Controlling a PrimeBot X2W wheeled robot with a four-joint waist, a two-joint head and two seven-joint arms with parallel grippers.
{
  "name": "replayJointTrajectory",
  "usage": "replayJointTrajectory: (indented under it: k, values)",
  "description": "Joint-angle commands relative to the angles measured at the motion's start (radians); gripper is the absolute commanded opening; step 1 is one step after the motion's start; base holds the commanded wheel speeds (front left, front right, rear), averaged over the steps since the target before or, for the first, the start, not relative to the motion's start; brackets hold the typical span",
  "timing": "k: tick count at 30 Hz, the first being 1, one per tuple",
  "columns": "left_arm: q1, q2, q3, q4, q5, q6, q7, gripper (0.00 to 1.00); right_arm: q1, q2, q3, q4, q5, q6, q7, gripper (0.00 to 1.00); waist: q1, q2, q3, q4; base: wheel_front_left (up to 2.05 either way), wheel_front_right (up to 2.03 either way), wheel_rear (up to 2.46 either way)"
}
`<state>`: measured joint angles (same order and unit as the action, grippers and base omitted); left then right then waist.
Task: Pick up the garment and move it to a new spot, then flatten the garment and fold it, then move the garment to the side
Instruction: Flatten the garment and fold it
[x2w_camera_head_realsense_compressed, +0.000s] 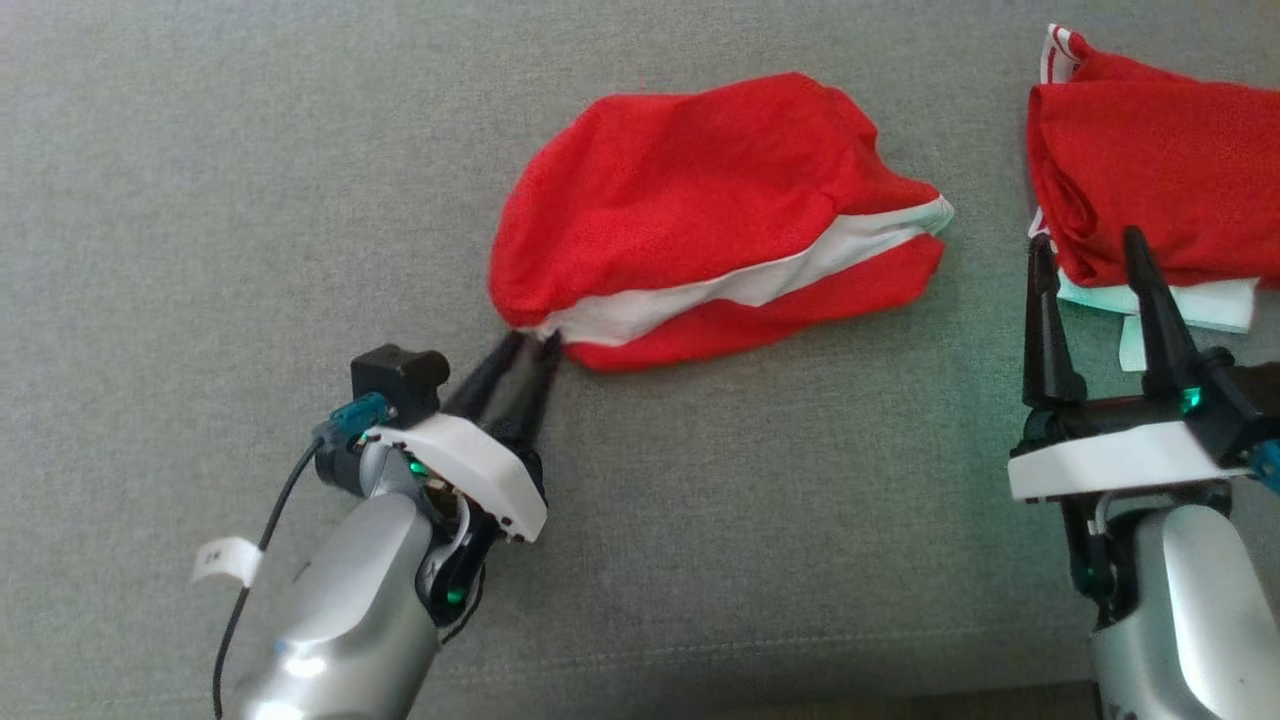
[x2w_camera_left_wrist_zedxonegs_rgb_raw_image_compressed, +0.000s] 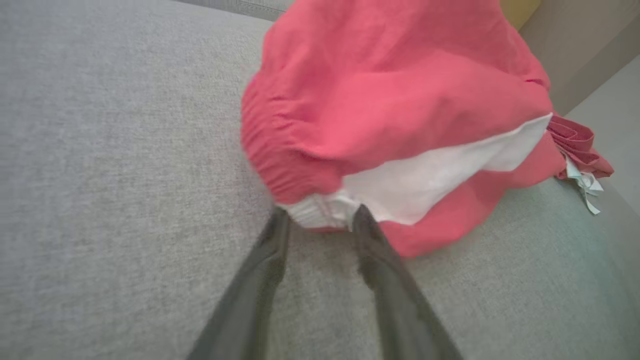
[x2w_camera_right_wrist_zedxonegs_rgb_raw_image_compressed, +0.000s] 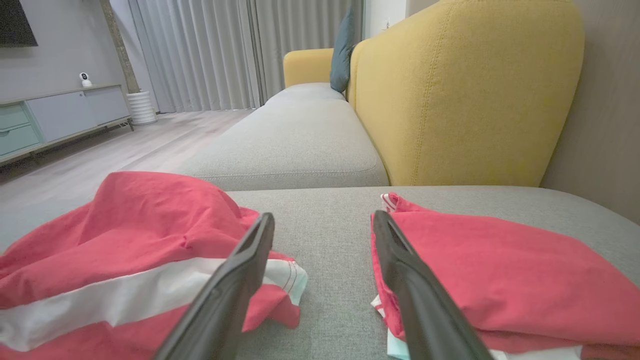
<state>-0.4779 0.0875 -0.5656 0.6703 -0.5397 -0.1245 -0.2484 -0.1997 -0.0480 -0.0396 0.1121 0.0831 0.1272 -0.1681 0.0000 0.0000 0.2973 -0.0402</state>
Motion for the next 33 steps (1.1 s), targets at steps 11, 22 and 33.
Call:
replayJointTrajectory:
  k: [11, 22, 33]
  values:
    - [-0.003, 0.017, 0.074, -0.107, 0.044, -0.006, -0.013, 0.00, -0.015, -0.002, 0.006, -0.010, -0.017, 0.003, -0.001, 1.00, 0.0000, 0.0000, -0.021, 0.023, 0.00, 0.00, 0.00]
    - [0.029, 0.011, 0.111, -0.178, 0.105, -0.006, -0.013, 0.00, -0.077, -0.002, 0.007, 0.132, 0.025, 0.003, 0.066, 1.00, 0.0000, 0.0000, -0.018, 0.049, 0.00, 0.00, 0.00]
    - [0.033, 0.006, 0.106, -0.193, 0.128, -0.006, -0.013, 0.00, -0.212, -0.002, 0.062, 0.342, 0.125, 0.003, 0.145, 1.00, 0.0000, 0.0000, -0.001, 0.064, 0.00, 0.00, 0.00]
